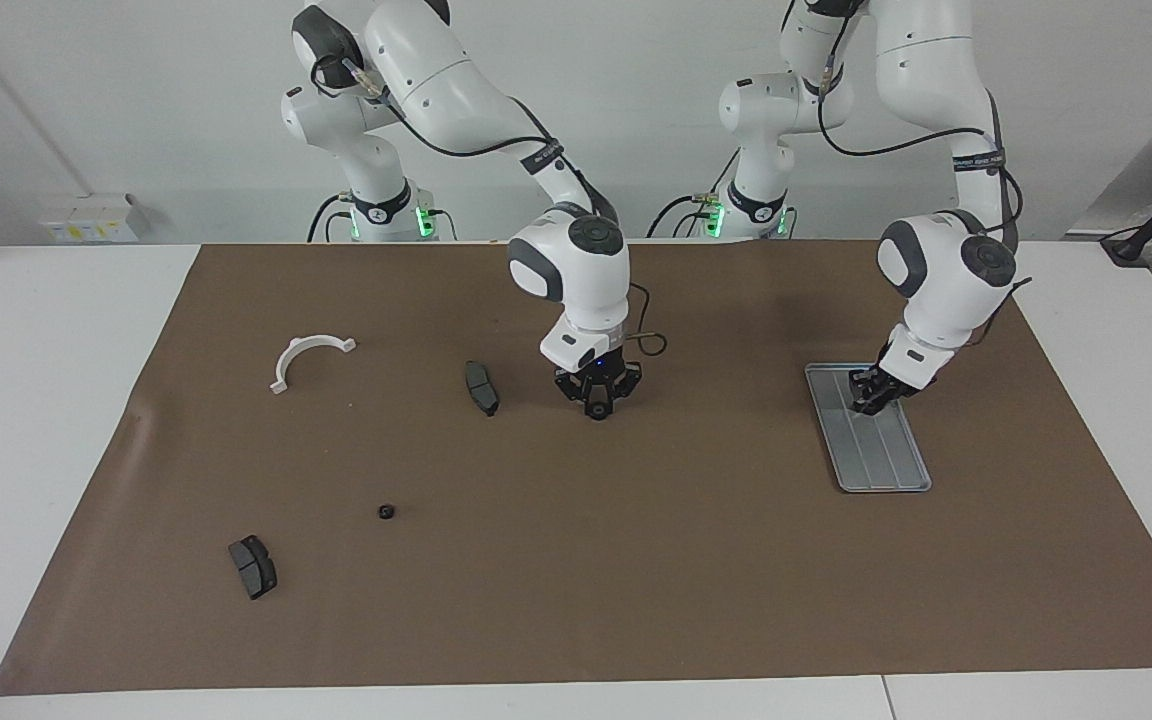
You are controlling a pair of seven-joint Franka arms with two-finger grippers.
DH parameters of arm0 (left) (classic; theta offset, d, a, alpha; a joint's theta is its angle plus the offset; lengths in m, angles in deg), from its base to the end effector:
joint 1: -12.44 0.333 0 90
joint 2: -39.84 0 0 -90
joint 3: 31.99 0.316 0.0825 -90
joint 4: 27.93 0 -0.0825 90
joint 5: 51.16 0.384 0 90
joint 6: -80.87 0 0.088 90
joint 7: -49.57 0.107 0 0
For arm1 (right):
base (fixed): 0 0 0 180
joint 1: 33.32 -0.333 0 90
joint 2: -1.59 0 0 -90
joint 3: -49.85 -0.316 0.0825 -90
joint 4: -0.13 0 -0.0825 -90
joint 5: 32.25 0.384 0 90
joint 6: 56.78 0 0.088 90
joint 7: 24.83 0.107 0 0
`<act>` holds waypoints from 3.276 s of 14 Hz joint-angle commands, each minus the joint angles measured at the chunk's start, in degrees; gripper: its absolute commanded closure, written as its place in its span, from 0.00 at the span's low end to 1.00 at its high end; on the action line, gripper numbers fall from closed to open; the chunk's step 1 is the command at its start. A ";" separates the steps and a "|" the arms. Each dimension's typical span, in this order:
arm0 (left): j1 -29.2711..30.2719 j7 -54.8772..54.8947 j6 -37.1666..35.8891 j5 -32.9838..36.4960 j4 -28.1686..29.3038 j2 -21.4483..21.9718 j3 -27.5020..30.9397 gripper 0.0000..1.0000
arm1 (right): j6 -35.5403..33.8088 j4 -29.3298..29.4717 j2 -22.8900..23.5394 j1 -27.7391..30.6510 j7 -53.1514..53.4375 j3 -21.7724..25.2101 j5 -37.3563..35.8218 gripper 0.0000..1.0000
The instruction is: Place bearing gear from tray to pile
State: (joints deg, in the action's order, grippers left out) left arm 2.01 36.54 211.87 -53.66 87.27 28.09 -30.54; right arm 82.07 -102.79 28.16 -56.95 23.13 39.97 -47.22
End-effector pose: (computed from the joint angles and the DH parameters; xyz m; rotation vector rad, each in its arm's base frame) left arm 0.5894 -0.0946 0.3602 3.0946 0.1509 0.0992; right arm 0.5635 0.3595 0.3110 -3.0941 0.1464 -0.3195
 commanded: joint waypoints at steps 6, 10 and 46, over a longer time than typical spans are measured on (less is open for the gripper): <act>-24.60 -28.25 1.26 0.12 -6.48 -7.13 1.01 1.00 | 0.73 -15.01 -14.07 15.53 -13.40 -0.83 -1.12 0.92; -30.69 -31.00 5.40 0.30 -6.40 -10.31 0.83 1.00 | 0.64 -18.27 -15.05 21.95 -27.20 -1.01 -0.33 0.92; 5.07 18.92 -41.09 1.62 -25.74 5.85 0.66 0.00 | 2.04 -1.32 2.26 -4.58 -3.85 -1.89 0.73 0.03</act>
State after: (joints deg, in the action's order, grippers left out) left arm 8.01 54.94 168.18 -53.00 56.81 30.97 -30.30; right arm 83.93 -106.06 28.73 -61.25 17.59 37.81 -44.63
